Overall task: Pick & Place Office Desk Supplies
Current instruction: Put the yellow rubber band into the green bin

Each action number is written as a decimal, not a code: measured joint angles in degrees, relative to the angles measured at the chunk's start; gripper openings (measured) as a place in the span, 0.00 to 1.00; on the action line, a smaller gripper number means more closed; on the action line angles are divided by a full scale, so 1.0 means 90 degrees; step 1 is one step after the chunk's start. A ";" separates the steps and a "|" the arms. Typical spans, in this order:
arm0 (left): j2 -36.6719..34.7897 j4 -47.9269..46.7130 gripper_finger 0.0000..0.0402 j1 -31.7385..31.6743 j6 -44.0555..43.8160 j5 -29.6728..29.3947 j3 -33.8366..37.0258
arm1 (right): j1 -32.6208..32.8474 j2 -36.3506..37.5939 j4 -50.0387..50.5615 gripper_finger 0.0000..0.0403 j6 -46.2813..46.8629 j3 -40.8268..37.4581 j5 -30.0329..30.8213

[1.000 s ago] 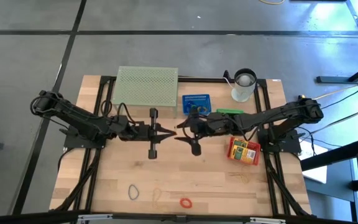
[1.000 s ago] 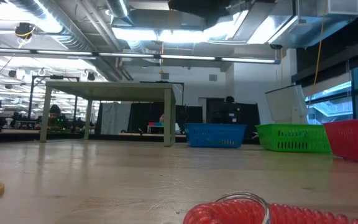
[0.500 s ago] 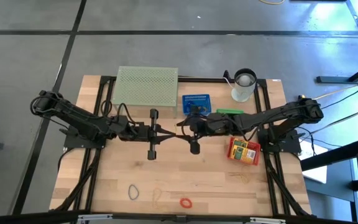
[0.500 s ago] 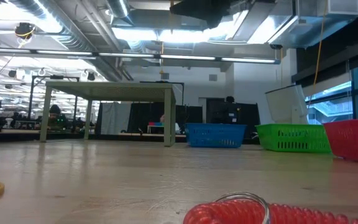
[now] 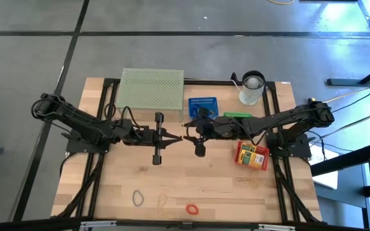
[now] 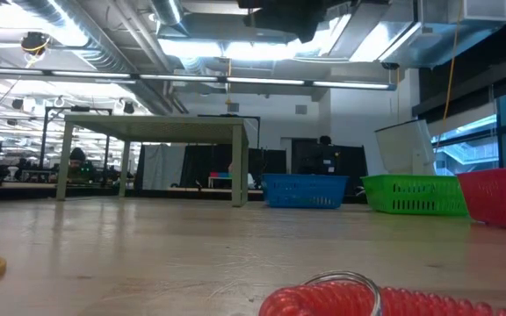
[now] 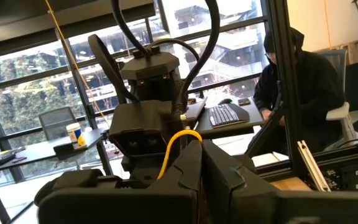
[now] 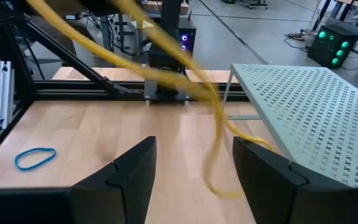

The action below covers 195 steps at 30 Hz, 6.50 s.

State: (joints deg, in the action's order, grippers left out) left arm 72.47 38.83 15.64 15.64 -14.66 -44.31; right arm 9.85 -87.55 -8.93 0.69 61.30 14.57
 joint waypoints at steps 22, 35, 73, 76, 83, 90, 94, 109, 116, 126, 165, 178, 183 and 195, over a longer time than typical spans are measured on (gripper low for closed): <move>0.0000 0.0000 0.00 -0.0233 0.0000 0.0142 0.0000 | 0.0000 0.0000 -0.0168 0.48 0.0189 0.0000 -0.0054; 0.0000 0.0044 0.00 -0.0547 -0.0039 0.0323 0.0000 | 0.0000 0.0000 -0.0172 0.49 0.0192 0.0000 -0.0076; 0.0008 -0.1505 0.21 -0.0678 -0.1329 0.0066 0.0000 | -0.0001 0.0234 0.0395 0.00 0.0832 -0.0002 -0.0573; 0.0010 -0.2204 0.29 -0.0678 -0.1783 -0.0458 0.0000 | -0.0005 0.0535 0.1180 0.00 0.1162 -0.0002 -0.0571; 0.0010 -0.3210 0.40 -0.0659 -0.2646 -0.1040 0.0000 | -0.0005 0.1213 0.3275 0.00 0.2191 -0.0002 -0.0113; 0.0010 -0.3313 0.40 -0.0497 -0.2884 -0.0971 0.0000 | -0.0006 0.1404 0.5474 0.00 0.3381 -0.0002 0.1106; 0.0010 -0.3319 0.39 -0.0392 -0.2839 -0.0967 0.0000 | -0.0016 0.1404 0.6495 0.00 0.4129 -0.0002 0.1509; 0.0010 -0.3342 0.38 -0.0236 -0.2822 -0.0954 0.0000 | -0.0422 0.1418 0.8801 0.01 0.6325 -0.0002 0.2728; 0.0010 -0.3346 0.39 -0.0236 -0.2820 -0.0954 0.0000 | -0.0510 0.1418 0.8801 0.01 0.6375 -0.0002 0.2572; 0.0007 -0.3347 0.39 -0.0236 -0.2822 -0.0952 0.0000 | -0.0510 0.1371 0.8807 0.01 0.6671 -0.0002 0.2836; 0.0007 -0.3495 0.37 -0.0234 -0.2824 -0.0862 0.0000 | -0.0967 0.0216 0.9509 0.48 0.5824 -0.0005 0.2091; 0.0007 -0.3603 0.36 -0.0235 -0.2830 -0.0862 0.0000 | -0.0752 0.0216 0.9547 0.49 0.6016 -0.0005 0.0161; 0.0007 -0.3804 0.37 -0.0235 -0.2834 -0.0862 0.0000 | -0.0020 0.0216 0.9546 0.47 0.6409 -0.0005 -0.0045; 0.0005 -0.3980 0.36 -0.0236 -0.2906 -0.0862 0.0000 | 0.2461 0.0216 0.8201 0.37 0.9142 -0.0005 -0.0444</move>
State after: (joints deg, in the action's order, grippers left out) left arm 72.51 3.01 13.52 -10.51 -22.41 -44.31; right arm 31.99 -85.60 64.88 82.97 61.25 10.57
